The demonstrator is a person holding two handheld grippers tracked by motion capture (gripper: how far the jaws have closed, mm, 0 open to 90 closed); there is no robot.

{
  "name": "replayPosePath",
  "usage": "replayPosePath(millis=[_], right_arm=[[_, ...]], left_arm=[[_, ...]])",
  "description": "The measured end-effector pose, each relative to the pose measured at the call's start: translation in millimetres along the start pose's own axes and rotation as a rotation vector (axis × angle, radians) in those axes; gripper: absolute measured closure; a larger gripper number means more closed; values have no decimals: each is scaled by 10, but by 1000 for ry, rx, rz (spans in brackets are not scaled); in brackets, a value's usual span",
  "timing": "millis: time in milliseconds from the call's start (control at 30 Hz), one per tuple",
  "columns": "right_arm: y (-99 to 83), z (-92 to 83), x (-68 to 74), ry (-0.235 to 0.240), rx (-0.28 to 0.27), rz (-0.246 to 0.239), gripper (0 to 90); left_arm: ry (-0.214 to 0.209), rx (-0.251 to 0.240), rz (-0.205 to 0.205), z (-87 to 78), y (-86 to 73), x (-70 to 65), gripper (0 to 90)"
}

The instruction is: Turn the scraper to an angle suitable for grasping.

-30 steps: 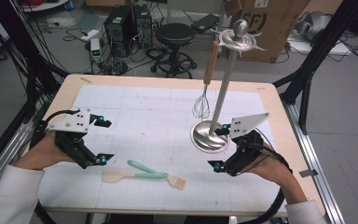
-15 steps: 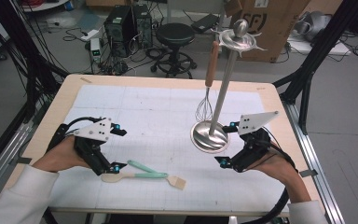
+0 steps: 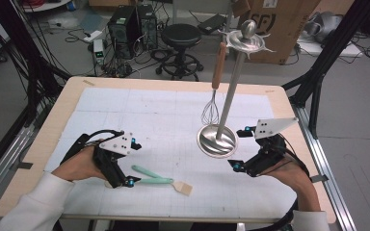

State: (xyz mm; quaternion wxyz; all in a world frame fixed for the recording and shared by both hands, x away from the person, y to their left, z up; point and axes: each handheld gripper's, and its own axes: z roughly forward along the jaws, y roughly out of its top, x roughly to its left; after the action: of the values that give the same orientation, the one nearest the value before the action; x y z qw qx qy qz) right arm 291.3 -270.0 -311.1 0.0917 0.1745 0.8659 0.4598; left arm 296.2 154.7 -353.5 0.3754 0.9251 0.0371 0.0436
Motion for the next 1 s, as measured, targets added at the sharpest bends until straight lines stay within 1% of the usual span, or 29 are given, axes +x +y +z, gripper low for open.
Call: replayPosePath(millis=[33,67,133,200,233,267,300,333,367,400,433,467,533,600,700,733,767,833,867,967,1000], right_arm=[[-4,-3,3,-5,-1,-7,2],[-9,-2,13,-4,5,-2,2],[-19,5,16,-7,-2,-8,2],[-31,11,16,-6,-5,-2,2],[-36,12,13,-9,-11,-4,2],[-42,10,14,-8,-11,1,2],[-45,10,14,-8,-14,-1,2],[-47,9,18,-7,-19,1,2],[-47,11,23,0,-22,1,2],[-45,18,21,-1,-25,-8,2],[-45,19,30,3,-18,-5,2],[-44,23,28,-2,-18,-14,2],[-44,27,29,0,-22,-15,2],[-44,26,30,2,-27,-18,2],[-46,16,38,3,-31,-11,2],[-47,8,38,6,-33,-12,2],[-49,1,31,5,-40,-20,2],[-51,-15,27,4,-49,-19,2],[-51,-23,35,6,-50,-7,2],[-53,-32,34,3,-50,-11,2],[-52,-36,38,3,-52,-5,2]], left_arm=[[3,15,4,19,2,-2,17],[0,24,0,42,1,-10,17],[-5,50,16,81,8,-27,25],[-12,71,20,118,11,-44,32],[-14,84,28,140,14,-47,33],[-15,88,27,156,13,-51,34],[-26,97,32,166,15,-46,40],[-34,101,27,180,14,-48,42],[-35,104,29,197,12,-48,42],[-40,112,31,212,10,-47,42],[-43,122,29,228,9,-52,42],[-47,131,27,248,5,-57,42],[-50,155,38,283,0,-59,43],[-56,175,40,315,-11,-61,78],[-83,187,17,360,-45,-53,83],[-80,192,16,377,-60,-57,83],[-83,201,17,392,-71,-60,83],[-87,216,22,418,-87,-67,92],[-88,228,29,424,-89,-70,100],[-111,240,25,446,-92,-79,147],[-113,246,31,451,-90,-77,161]])
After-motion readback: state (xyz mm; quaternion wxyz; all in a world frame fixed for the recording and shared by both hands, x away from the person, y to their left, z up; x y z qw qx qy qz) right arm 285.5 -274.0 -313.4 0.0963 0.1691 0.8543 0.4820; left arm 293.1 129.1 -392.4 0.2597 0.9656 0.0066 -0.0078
